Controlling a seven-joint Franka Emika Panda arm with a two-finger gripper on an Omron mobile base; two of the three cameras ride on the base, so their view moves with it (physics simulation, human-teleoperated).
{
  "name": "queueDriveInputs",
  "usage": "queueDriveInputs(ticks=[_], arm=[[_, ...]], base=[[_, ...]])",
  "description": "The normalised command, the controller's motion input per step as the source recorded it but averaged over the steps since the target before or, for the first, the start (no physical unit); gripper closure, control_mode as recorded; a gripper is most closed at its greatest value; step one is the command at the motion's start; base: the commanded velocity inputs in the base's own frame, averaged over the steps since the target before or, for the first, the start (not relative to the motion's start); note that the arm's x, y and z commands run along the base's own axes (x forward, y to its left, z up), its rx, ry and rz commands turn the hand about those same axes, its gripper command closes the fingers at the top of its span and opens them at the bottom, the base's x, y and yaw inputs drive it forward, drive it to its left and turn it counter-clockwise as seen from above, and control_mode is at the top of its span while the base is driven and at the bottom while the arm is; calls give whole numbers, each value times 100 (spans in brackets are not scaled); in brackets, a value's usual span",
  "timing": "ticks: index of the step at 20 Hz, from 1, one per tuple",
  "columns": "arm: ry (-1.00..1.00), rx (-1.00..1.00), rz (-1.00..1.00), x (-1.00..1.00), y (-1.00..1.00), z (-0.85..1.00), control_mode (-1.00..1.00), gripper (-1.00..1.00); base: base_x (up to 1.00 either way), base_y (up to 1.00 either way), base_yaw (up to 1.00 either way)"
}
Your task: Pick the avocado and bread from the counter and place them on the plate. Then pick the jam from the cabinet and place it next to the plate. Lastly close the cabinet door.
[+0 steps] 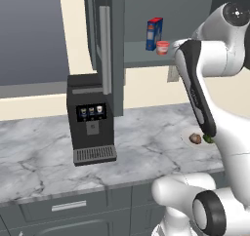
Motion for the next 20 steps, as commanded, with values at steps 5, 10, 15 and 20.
queueDriveInputs(ticks=[5,10,15,20], arm=[[0,6,1,17,0,-10,-100,-100],[0,9,0,27,0,-21,-100,-100],[0,6,0,30,0,-16,-100,-100],[0,0,0,34,0,-4,-100,-100]], base=[[0,0,0],[0,0,0],[0,0,0],[0,0,0]])
